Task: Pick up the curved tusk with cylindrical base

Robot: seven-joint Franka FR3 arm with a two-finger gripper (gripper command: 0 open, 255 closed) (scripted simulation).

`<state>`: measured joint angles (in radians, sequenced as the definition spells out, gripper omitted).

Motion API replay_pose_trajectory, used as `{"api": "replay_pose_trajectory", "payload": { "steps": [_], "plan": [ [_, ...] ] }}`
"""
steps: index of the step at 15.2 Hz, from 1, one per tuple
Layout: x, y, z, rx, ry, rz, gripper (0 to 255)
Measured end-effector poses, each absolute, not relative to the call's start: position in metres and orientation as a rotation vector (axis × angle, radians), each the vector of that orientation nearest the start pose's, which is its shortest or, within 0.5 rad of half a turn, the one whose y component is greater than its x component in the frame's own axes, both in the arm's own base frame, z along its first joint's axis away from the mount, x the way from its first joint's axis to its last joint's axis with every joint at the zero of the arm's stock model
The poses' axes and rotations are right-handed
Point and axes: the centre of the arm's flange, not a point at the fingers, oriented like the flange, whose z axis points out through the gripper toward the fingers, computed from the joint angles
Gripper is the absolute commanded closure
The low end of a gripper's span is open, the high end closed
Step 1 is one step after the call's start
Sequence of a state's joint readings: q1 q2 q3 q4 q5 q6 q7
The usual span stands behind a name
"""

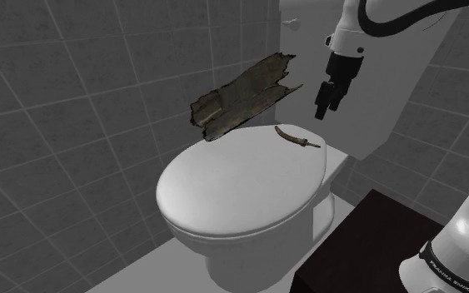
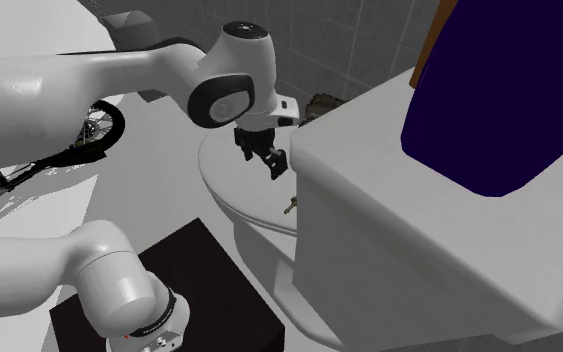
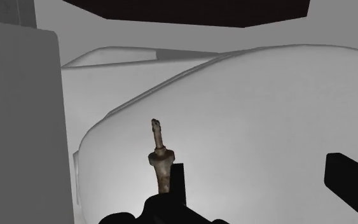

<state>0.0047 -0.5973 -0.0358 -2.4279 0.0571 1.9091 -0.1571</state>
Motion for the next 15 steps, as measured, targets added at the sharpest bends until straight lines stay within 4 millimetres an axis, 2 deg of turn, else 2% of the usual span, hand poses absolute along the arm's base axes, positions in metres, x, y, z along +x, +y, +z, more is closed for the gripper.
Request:
{"api": "replay_pose_trajectory", "payload": {
  "steps": [10, 13, 15],
  "plan": [
    [0.477, -0.042, 0.437, -3.050, -0.132, -0.116, 0],
    [0.503, -0.058, 0.410, -3.045, -0.118, -0.111, 0],
    [0.513, -0.058, 0.401, -3.044, -0.115, -0.110, 0]
  ]
}}
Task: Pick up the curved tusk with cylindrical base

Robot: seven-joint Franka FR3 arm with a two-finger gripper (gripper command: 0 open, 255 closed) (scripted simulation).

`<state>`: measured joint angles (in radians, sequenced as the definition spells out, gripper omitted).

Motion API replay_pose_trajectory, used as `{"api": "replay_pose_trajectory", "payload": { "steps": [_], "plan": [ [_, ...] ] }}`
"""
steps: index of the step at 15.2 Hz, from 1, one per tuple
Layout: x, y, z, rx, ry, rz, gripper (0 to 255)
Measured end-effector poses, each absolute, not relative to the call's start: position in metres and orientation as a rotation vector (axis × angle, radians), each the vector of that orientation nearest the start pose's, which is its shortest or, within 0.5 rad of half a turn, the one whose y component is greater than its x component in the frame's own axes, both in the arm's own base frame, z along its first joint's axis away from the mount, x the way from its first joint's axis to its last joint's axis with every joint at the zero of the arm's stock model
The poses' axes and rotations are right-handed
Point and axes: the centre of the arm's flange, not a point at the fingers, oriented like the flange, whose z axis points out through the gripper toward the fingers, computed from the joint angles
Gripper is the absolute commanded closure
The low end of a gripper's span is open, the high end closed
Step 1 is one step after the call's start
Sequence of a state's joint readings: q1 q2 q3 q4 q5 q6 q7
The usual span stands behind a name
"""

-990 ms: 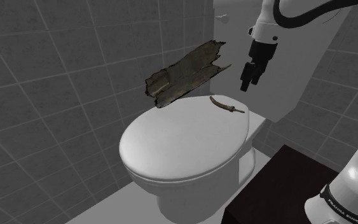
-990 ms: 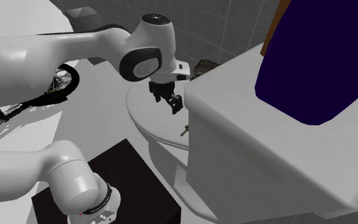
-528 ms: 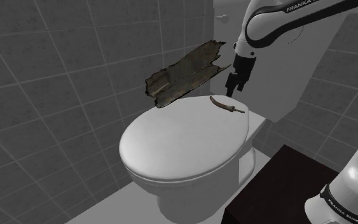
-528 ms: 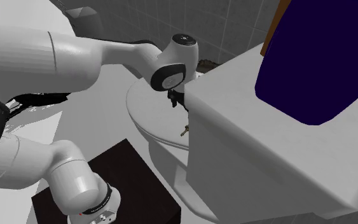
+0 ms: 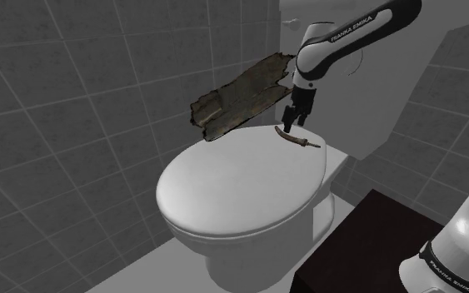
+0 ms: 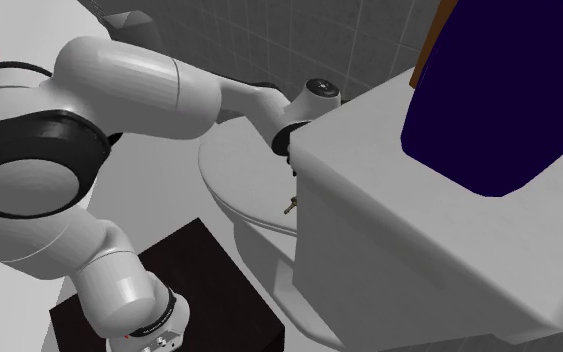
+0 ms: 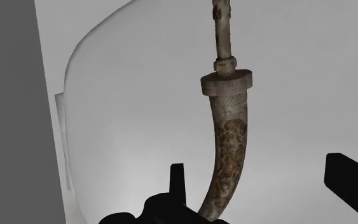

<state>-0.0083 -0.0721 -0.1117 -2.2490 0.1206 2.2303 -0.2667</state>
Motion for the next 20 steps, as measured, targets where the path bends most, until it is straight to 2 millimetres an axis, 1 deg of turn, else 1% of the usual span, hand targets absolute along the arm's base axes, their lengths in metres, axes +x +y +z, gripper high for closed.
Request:
{"api": "replay_pose_trajectory", "payload": {
  "steps": [7, 8, 18, 20],
  "plan": [
    [0.515, -0.059, 0.363, -3.044, -0.113, -0.109, 0],
    [0.515, -0.059, 0.361, -3.044, -0.113, -0.109, 255],
    [0.515, -0.059, 0.360, -3.044, -0.114, -0.110, 255],
    [0.515, -0.059, 0.366, -3.044, -0.113, -0.110, 255]
  ]
}}
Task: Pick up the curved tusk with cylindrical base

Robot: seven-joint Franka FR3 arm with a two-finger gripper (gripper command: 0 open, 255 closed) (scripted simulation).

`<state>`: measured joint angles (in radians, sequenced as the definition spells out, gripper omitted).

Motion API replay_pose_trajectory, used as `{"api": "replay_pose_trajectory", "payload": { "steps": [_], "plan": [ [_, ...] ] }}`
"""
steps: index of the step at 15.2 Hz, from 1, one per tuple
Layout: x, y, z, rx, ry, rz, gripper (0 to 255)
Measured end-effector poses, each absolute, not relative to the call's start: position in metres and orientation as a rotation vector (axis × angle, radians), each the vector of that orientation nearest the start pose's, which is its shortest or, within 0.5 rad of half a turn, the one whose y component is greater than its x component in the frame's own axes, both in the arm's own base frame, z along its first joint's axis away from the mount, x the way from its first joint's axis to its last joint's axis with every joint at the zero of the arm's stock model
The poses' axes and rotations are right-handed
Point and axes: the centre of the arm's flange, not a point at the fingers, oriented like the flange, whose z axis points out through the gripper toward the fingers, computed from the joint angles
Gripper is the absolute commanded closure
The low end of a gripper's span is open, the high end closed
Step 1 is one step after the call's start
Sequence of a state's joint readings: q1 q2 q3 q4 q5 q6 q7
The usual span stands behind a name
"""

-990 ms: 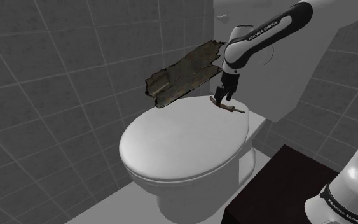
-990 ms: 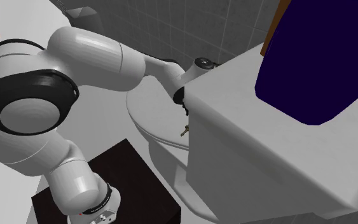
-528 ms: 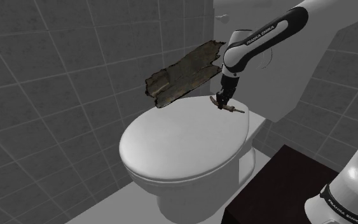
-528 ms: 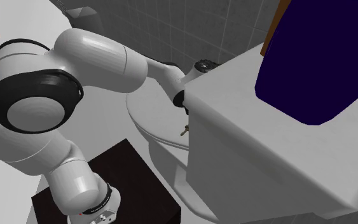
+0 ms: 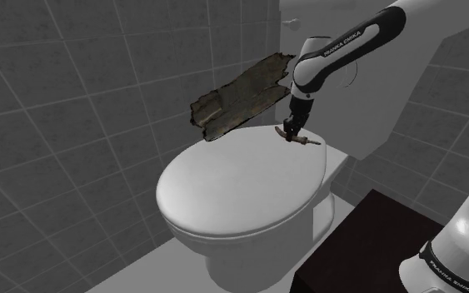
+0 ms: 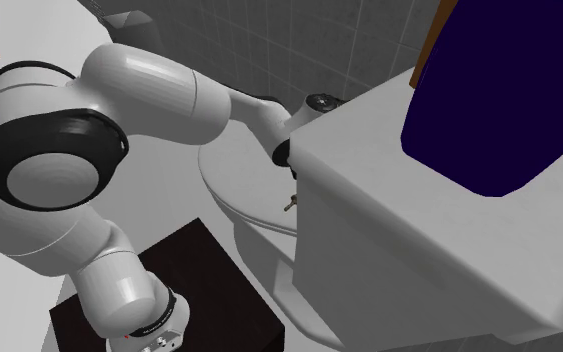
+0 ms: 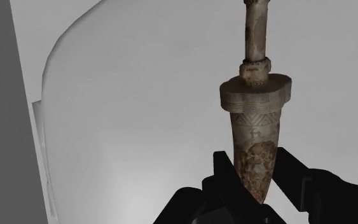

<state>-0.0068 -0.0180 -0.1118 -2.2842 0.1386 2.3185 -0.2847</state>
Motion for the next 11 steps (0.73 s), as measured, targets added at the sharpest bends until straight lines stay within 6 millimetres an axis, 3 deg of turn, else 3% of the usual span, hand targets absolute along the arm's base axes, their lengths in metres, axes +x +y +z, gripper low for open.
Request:
{"api": "replay_pose_trajectory", "payload": {
  "steps": [11],
  "plan": [
    [0.516, -0.059, 0.422, -3.044, -0.113, -0.111, 255]
  ]
}}
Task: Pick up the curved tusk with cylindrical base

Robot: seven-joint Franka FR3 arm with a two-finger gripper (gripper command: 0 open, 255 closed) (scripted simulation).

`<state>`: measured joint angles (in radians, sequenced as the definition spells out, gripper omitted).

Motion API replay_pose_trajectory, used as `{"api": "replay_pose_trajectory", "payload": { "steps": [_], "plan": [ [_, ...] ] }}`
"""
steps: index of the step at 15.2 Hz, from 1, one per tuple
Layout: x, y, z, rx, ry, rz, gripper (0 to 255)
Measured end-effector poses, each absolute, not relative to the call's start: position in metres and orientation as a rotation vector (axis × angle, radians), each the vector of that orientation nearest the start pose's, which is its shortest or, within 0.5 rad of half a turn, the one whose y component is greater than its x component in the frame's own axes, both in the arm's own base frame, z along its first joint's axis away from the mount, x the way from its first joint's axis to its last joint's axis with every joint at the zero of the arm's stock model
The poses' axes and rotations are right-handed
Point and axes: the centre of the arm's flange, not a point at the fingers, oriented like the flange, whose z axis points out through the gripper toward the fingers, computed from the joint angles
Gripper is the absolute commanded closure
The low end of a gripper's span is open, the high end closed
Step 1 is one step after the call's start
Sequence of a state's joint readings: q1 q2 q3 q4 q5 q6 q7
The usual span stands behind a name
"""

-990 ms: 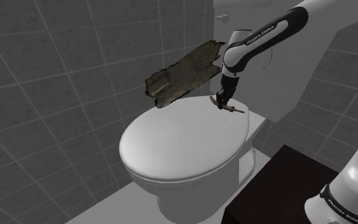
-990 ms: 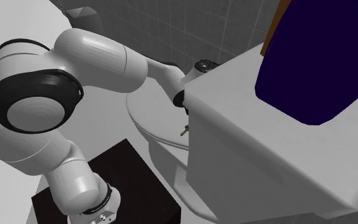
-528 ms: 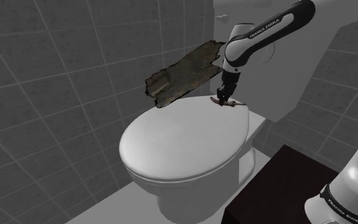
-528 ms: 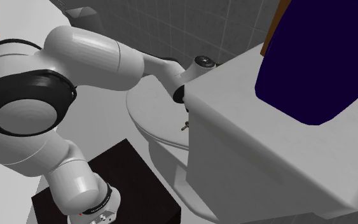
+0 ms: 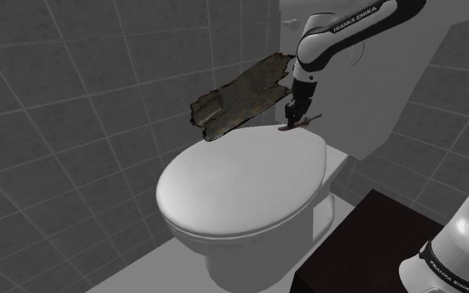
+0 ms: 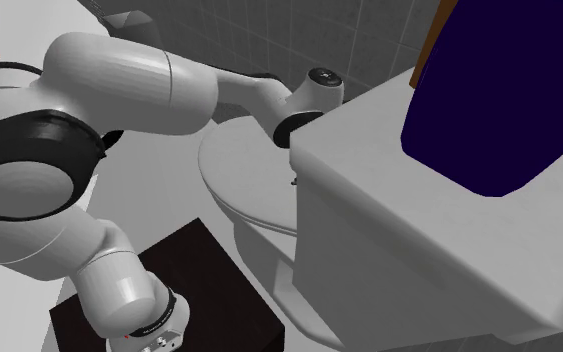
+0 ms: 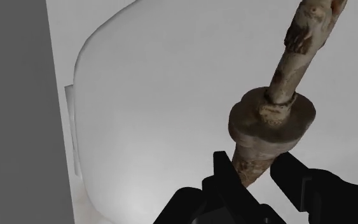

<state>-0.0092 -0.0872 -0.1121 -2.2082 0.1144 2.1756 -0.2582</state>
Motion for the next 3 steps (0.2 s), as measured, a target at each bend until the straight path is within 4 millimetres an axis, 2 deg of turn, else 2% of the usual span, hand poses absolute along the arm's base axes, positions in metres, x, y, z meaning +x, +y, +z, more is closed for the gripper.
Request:
{"api": "replay_pose_trajectory", "payload": {
  "steps": [3],
  "plan": [
    [0.5151, -0.0593, 0.4367, -3.044, -0.113, -0.111, 255]
  ]
}}
